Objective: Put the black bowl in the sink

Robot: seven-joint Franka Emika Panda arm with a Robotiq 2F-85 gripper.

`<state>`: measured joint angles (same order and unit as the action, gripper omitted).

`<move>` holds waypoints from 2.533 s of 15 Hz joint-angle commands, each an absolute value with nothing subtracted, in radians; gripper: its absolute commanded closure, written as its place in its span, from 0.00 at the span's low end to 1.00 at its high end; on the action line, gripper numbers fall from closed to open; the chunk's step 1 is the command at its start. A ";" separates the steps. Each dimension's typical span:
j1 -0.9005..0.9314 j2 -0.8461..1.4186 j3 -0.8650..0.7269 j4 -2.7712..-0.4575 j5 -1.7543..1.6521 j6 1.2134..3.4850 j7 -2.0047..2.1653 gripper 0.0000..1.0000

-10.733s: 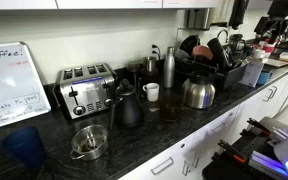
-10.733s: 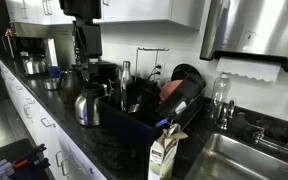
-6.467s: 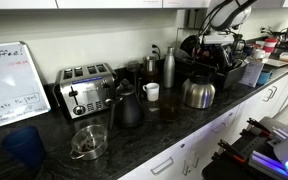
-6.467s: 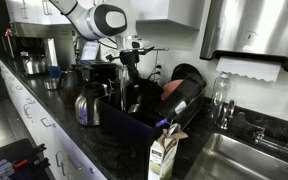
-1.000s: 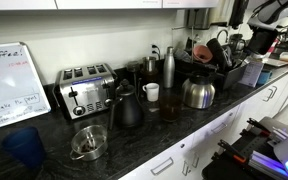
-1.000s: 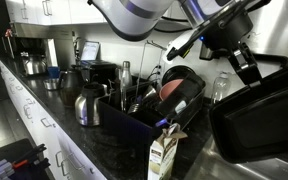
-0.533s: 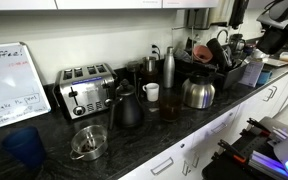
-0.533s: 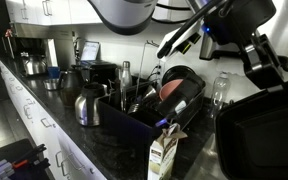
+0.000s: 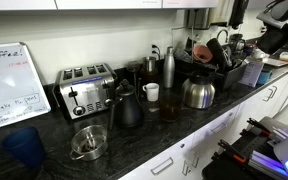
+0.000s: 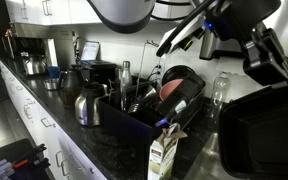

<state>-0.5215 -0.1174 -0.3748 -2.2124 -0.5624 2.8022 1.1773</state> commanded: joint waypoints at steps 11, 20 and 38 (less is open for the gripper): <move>-0.520 -0.117 -0.376 -2.214 -0.564 2.802 1.181 0.93; -0.490 -0.008 -0.361 -2.159 -0.544 2.877 1.202 0.98; -0.397 0.495 -0.429 -1.746 -0.654 2.761 1.633 0.98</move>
